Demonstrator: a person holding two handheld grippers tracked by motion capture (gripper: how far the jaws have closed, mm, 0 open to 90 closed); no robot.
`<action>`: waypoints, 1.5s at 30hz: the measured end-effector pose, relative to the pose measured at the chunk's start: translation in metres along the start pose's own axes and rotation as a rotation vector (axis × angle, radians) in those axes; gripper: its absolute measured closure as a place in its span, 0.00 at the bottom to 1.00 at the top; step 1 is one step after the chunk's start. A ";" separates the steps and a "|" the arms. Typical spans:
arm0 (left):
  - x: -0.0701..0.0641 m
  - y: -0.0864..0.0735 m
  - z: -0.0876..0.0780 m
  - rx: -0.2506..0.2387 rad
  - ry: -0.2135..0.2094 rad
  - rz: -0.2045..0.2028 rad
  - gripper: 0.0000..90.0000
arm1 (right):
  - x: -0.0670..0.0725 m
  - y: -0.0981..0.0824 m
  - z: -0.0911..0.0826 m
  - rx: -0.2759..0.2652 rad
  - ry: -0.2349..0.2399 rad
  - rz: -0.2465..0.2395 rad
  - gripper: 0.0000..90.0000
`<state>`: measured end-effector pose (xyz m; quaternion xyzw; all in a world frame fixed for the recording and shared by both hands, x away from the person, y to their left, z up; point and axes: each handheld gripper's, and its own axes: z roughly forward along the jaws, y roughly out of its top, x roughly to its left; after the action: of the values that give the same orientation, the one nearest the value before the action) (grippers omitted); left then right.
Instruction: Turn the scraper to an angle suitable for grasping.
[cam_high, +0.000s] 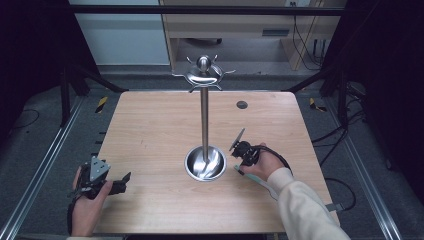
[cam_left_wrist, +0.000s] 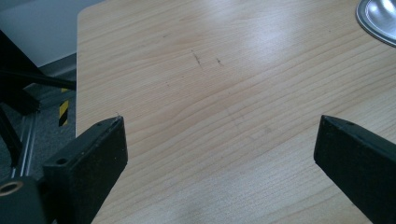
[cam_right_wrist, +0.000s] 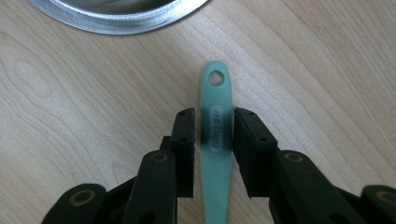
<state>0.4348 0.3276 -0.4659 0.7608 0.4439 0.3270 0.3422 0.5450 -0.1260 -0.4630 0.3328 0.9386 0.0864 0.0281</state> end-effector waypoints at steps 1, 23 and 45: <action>0.000 0.000 0.000 -0.002 0.000 -0.002 0.03 | 0.000 0.000 0.000 0.000 0.000 0.000 0.79; -0.002 0.000 0.001 0.005 -0.007 0.004 0.03 | -0.003 -0.007 -0.018 -0.034 -0.017 0.004 0.83; -0.002 0.000 0.001 0.006 -0.009 0.004 0.03 | -0.010 -0.022 -0.111 -0.333 -0.043 0.038 0.83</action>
<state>0.4352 0.3254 -0.4670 0.7641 0.4419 0.3228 0.3416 0.5273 -0.1653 -0.3574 0.3430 0.9040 0.2341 0.1015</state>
